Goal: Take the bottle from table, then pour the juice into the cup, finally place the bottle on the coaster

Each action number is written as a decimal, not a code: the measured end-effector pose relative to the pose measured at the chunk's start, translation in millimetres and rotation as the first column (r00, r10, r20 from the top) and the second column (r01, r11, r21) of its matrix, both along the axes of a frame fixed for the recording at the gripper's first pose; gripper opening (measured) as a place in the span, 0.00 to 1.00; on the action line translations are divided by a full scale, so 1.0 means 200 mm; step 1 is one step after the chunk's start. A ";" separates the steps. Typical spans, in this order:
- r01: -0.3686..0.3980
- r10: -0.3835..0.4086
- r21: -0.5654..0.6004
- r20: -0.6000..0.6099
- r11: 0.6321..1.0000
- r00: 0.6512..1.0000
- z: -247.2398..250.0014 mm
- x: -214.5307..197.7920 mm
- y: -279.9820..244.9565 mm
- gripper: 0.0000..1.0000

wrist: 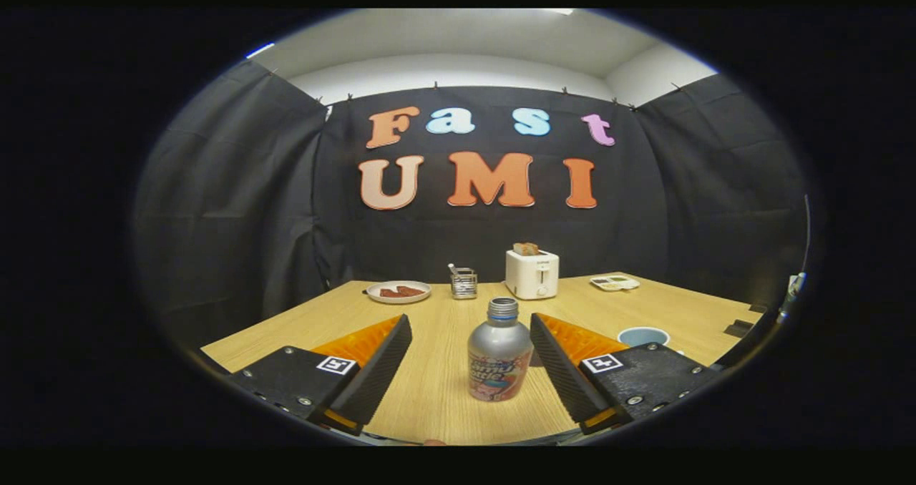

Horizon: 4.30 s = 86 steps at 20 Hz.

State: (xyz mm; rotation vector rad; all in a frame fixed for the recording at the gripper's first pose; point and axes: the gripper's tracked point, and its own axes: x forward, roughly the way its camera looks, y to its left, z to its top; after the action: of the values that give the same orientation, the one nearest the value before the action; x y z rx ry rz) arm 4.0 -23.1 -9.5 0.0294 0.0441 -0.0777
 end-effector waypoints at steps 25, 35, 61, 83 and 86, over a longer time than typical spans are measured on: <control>0.033 -0.030 0.005 -0.313 0.999 0.949 -0.58 0.19 -0.09 0.99; 0.043 -0.026 0.041 -0.339 0.998 0.940 -0.62 0.23 -0.09 0.78; 0.140 -0.012 0.791 -0.166 0.596 0.986 -0.31 0.32 -0.20 0.77; 0.176 -0.082 0.984 -0.175 0.009 0.981 -0.22 0.43 -0.31 0.77; 0.178 -0.088 0.983 -0.181 -0.041 0.979 -0.20 0.44 -0.32 0.77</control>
State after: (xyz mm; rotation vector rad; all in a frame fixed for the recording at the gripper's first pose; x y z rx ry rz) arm 92.8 -87.2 -49.7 1.6305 0.1642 -0.2422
